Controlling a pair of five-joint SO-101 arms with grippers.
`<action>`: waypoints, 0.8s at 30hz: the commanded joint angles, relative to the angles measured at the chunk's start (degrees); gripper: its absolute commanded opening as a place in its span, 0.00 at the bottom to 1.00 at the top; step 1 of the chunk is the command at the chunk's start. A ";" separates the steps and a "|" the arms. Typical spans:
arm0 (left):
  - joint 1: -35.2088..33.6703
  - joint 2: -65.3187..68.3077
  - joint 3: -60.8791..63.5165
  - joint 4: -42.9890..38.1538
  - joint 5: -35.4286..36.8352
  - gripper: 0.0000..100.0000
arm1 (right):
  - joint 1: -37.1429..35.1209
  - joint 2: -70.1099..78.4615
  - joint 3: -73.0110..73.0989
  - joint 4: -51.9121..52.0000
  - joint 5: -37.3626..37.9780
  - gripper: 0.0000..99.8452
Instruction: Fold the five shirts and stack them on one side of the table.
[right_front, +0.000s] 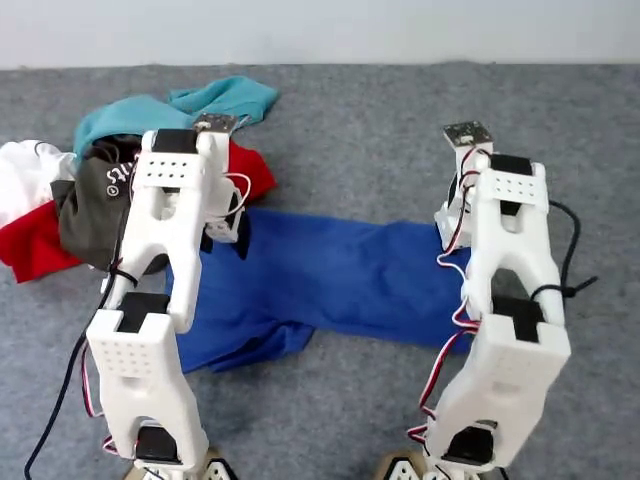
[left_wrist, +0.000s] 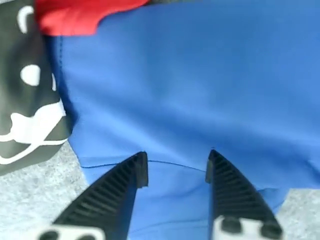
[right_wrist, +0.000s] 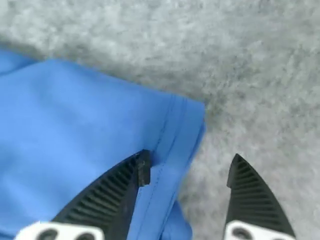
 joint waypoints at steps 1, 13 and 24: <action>0.26 -3.43 -0.04 1.49 -1.93 0.20 | -0.13 1.10 -2.20 -2.51 -0.44 0.25; 0.35 -3.43 -0.04 1.49 -2.11 0.20 | -2.15 4.53 -3.34 -5.67 -0.62 0.25; 0.35 -3.43 -0.04 1.49 -2.11 0.20 | -1.98 5.41 -5.54 -5.49 -0.62 0.02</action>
